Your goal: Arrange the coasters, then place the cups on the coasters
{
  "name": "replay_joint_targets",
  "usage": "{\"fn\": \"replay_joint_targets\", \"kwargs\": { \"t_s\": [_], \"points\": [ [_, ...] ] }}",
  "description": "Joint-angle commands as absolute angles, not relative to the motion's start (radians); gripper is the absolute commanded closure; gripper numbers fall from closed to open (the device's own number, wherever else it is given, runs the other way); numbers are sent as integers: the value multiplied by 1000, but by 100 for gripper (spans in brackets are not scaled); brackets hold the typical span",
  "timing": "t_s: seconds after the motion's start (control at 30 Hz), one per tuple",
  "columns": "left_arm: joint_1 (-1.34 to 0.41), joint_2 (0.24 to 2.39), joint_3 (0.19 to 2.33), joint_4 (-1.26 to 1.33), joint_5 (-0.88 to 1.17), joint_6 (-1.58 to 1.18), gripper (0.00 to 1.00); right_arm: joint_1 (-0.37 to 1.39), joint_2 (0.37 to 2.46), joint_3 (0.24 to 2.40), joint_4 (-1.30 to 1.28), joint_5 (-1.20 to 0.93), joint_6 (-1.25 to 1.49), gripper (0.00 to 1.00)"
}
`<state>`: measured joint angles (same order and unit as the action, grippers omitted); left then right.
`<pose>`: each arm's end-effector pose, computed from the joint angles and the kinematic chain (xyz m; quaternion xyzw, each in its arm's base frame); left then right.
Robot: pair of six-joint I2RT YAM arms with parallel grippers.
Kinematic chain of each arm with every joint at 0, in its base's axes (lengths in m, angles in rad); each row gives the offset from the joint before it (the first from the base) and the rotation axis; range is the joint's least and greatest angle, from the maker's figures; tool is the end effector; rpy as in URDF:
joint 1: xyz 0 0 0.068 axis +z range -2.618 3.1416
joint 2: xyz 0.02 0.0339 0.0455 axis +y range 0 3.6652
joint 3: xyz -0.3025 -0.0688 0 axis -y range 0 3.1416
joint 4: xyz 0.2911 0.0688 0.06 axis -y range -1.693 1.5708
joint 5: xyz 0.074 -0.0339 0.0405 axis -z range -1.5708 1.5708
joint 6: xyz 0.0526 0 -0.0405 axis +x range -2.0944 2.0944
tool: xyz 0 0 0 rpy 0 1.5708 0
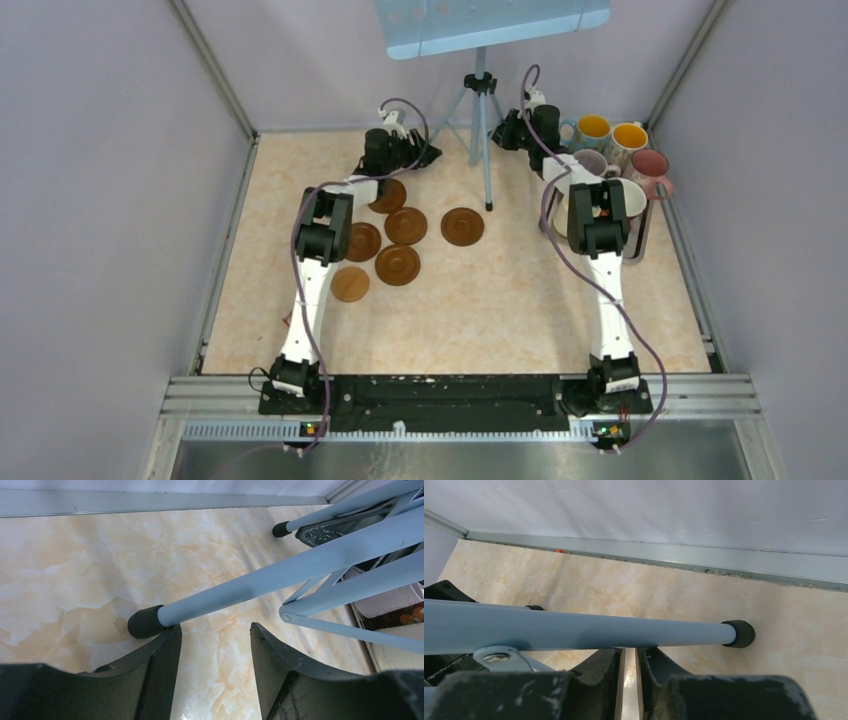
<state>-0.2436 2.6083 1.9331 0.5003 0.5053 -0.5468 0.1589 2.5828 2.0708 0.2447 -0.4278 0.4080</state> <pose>0.6377 -0.1847 0.1113 0.0468 0.7576 -0.4163 0.5005 0.6652 0.1287 0.1514 -0.0312 0.7869 0.3278 0.5219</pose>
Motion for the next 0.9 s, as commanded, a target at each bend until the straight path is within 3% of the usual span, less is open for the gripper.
{"fn": "replay_joint_targets", "kwargs": {
  "t_s": [0.0, 0.6, 0.87],
  "points": [
    [-221, 2569, 1919, 550, 486, -519, 40, 169, 2546, 2094, 283, -441, 379, 85],
    [-209, 2091, 1356, 623, 564, -412, 26, 171, 2016, 1482, 341, -482, 286, 53],
    [-180, 1807, 1202, 231, 603, -140, 9, 171, 1727, 1295, 90, -496, 118, 41]
  ]
}}
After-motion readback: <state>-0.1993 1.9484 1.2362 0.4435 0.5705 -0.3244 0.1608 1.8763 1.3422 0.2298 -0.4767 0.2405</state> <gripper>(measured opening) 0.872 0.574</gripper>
